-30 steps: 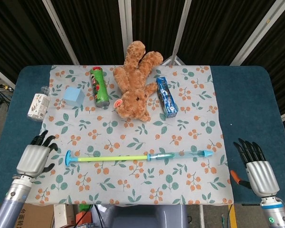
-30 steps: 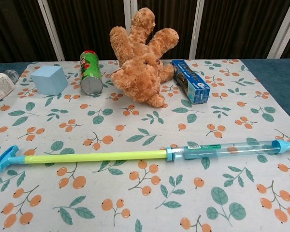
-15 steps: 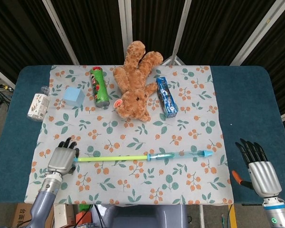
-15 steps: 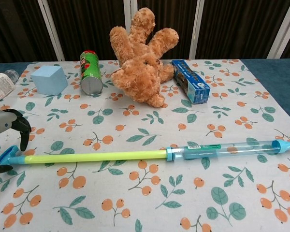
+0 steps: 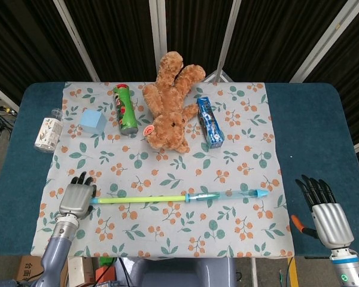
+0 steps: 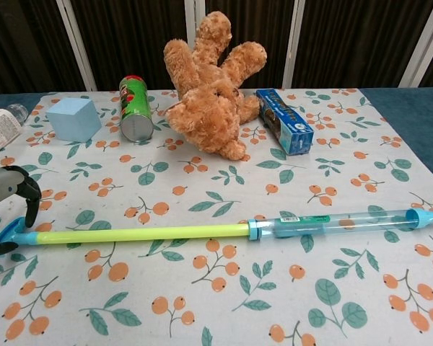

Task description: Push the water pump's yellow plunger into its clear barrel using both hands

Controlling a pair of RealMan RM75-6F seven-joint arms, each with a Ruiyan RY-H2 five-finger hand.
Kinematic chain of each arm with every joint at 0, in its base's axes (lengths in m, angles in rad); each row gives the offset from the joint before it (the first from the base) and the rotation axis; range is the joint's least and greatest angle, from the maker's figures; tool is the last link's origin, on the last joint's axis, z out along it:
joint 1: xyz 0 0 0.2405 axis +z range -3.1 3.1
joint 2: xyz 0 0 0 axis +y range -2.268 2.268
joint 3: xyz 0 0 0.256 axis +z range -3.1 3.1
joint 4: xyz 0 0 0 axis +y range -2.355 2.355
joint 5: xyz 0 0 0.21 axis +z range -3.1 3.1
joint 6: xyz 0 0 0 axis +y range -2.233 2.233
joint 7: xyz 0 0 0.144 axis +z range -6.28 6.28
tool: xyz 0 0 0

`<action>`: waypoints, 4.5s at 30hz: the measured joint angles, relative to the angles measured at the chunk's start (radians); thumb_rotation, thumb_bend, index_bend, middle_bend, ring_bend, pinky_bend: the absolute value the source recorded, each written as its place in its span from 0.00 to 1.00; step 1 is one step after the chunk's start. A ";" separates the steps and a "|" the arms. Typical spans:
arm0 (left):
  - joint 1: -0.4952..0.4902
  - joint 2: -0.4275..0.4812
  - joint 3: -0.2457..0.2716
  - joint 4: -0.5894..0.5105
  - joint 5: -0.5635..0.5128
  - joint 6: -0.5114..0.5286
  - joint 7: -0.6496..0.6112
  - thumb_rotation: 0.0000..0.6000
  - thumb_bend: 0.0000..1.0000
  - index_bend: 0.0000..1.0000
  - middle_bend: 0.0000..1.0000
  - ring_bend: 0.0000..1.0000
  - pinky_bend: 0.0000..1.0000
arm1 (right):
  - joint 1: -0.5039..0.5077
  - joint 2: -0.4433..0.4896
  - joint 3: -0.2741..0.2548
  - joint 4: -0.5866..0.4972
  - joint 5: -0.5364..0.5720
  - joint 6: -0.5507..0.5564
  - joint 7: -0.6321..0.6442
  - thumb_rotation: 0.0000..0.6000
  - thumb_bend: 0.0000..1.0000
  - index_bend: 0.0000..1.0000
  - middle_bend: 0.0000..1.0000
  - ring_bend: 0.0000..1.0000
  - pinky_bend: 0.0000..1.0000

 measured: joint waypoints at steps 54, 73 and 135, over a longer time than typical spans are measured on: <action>-0.081 -0.056 0.054 0.081 -0.023 0.039 -0.019 1.00 0.48 0.62 0.18 0.05 0.16 | 0.000 0.000 0.000 -0.002 0.008 -0.001 0.004 1.00 0.31 0.00 0.00 0.00 0.00; -0.087 -0.024 0.061 0.043 0.037 0.064 0.012 1.00 0.48 0.64 0.18 0.05 0.16 | 0.061 0.043 0.013 -0.184 0.125 -0.166 -0.151 1.00 0.31 0.04 0.00 0.00 0.00; -0.133 0.029 0.037 -0.060 -0.068 0.100 0.038 1.00 0.48 0.63 0.17 0.05 0.16 | 0.246 -0.305 0.046 -0.057 0.591 -0.319 -0.596 1.00 0.31 0.39 0.06 0.00 0.00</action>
